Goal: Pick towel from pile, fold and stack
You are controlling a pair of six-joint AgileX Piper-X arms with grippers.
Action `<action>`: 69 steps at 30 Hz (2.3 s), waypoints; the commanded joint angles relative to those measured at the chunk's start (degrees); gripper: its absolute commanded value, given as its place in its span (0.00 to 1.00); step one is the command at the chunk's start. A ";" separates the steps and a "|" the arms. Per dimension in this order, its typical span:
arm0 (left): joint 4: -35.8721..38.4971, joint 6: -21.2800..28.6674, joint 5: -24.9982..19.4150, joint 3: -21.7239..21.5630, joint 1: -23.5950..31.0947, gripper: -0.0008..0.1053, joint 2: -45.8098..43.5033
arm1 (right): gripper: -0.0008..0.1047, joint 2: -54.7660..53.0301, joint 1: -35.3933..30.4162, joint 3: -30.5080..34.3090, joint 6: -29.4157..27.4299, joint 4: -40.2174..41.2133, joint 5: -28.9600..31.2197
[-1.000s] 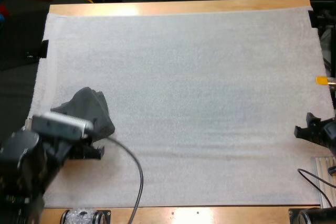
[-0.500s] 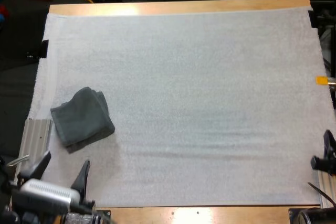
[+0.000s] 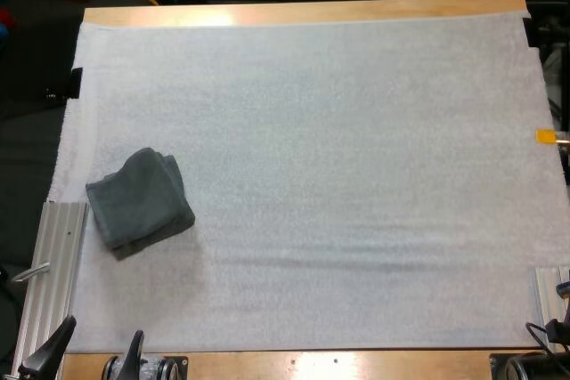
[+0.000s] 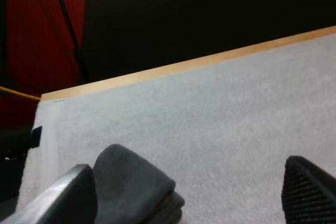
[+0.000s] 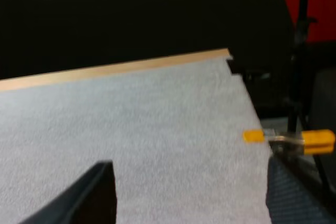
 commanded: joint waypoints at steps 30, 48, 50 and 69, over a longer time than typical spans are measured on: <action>-16.25 0.38 -0.57 20.22 0.62 0.67 -7.80 | 0.57 -2.43 -0.25 13.14 0.19 -7.15 0.93; -18.85 0.38 -0.57 29.40 0.62 0.67 -7.58 | 0.57 -2.44 -0.25 21.33 0.19 -6.78 0.93; -18.84 0.38 -0.57 29.39 0.62 0.67 -7.58 | 0.57 -2.44 -0.25 22.81 0.19 -6.52 0.93; -18.84 0.38 -0.57 29.39 0.62 0.67 -7.58 | 0.57 -2.44 -0.25 23.80 0.38 -7.60 0.93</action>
